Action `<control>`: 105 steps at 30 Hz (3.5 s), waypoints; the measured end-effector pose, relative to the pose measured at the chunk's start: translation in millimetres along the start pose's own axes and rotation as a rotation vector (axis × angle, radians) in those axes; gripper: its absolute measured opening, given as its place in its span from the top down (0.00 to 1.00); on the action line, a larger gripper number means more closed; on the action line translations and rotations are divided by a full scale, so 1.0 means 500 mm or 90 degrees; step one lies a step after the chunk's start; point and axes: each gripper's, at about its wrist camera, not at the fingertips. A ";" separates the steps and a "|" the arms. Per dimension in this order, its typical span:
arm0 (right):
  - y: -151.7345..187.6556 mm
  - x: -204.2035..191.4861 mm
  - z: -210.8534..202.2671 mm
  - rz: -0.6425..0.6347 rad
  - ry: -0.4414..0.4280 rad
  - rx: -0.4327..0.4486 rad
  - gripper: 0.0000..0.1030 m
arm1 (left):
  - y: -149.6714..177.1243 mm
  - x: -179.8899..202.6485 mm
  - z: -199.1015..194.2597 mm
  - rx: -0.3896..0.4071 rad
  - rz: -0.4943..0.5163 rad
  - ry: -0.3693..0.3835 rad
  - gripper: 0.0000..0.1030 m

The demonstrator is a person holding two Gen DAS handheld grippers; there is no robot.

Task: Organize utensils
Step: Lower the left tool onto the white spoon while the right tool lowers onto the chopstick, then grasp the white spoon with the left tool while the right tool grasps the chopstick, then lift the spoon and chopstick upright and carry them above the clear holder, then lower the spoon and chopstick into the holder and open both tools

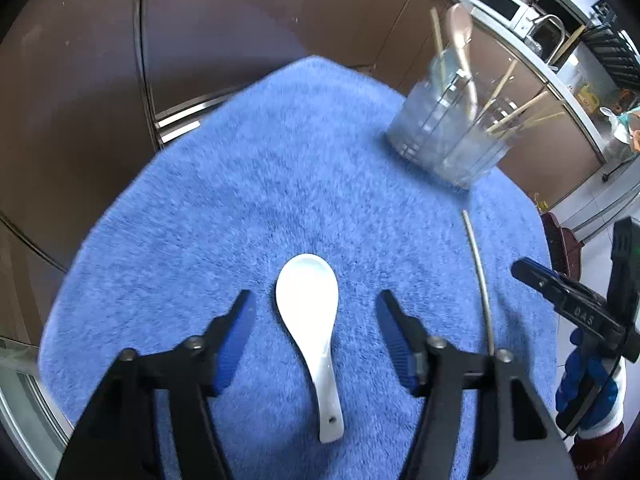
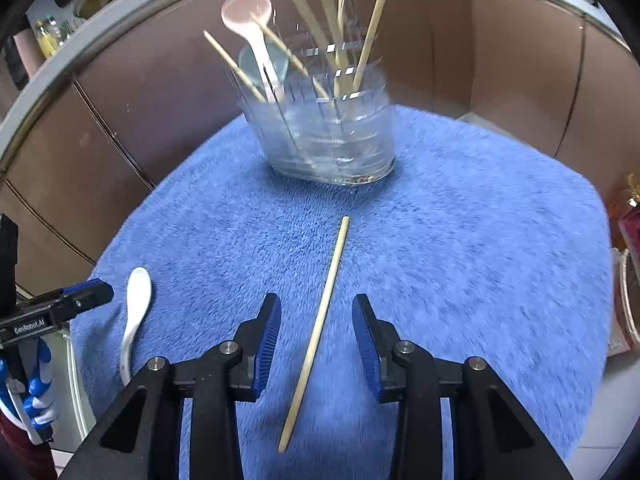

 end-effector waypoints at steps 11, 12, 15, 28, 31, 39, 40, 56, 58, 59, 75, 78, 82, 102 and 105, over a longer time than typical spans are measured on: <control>-0.064 0.034 0.107 0.000 0.013 -0.074 0.78 | -0.026 -0.034 0.058 -0.051 0.004 0.051 0.87; -0.072 0.035 0.116 -0.001 0.022 -0.079 0.81 | -0.029 -0.033 0.060 -0.053 0.007 0.053 0.88; -0.090 0.037 0.141 -0.011 0.050 -0.096 0.86 | -0.038 -0.022 0.076 -0.068 0.037 0.049 0.88; -0.114 0.025 0.153 -0.044 0.071 -0.146 0.88 | -0.094 0.019 0.102 -0.107 0.123 0.065 0.87; -0.124 0.019 0.167 -0.049 0.068 -0.160 0.88 | -0.100 0.025 0.117 -0.132 0.131 0.082 0.87; -0.154 0.005 0.189 -0.070 0.077 -0.183 0.88 | -0.088 0.051 0.138 -0.167 0.182 0.097 0.87; -0.150 0.001 0.190 -0.072 0.079 -0.183 0.88 | -0.086 0.054 0.136 -0.165 0.184 0.094 0.88; -0.089 -0.041 0.078 -0.068 0.016 -0.115 0.94 | -0.014 0.074 0.016 -0.015 0.144 0.038 0.96; -0.079 -0.048 0.048 -0.073 -0.004 -0.089 0.94 | -0.009 0.075 -0.008 0.011 0.141 0.032 0.96; -0.072 -0.051 0.030 -0.076 -0.012 -0.073 0.94 | -0.007 0.077 -0.021 0.026 0.140 0.027 0.96; -0.222 -0.124 -0.297 -0.132 -0.135 0.424 0.94 | -0.211 0.231 -0.247 0.349 0.071 0.018 0.96; -0.275 -0.124 -0.317 -0.126 -0.136 0.503 0.94 | -0.263 0.272 -0.244 0.384 0.057 0.023 0.96; -0.340 -0.104 -0.307 -0.123 -0.125 0.571 0.94 | -0.333 0.326 -0.206 0.426 0.049 0.012 0.96; -0.332 0.030 -0.127 -0.106 -0.057 0.581 0.94 | -0.331 0.429 0.004 0.532 0.075 -0.088 0.96; -0.320 0.035 -0.116 -0.108 -0.056 0.567 0.94 | -0.325 0.422 0.014 0.531 0.067 -0.078 0.95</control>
Point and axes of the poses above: each gripper's, at about its wrist camera, not at the fingertips, and z roughly the way its jaws point, x to its right, y to its underside, and after that the axes turned 5 degrees about -y, right-handed
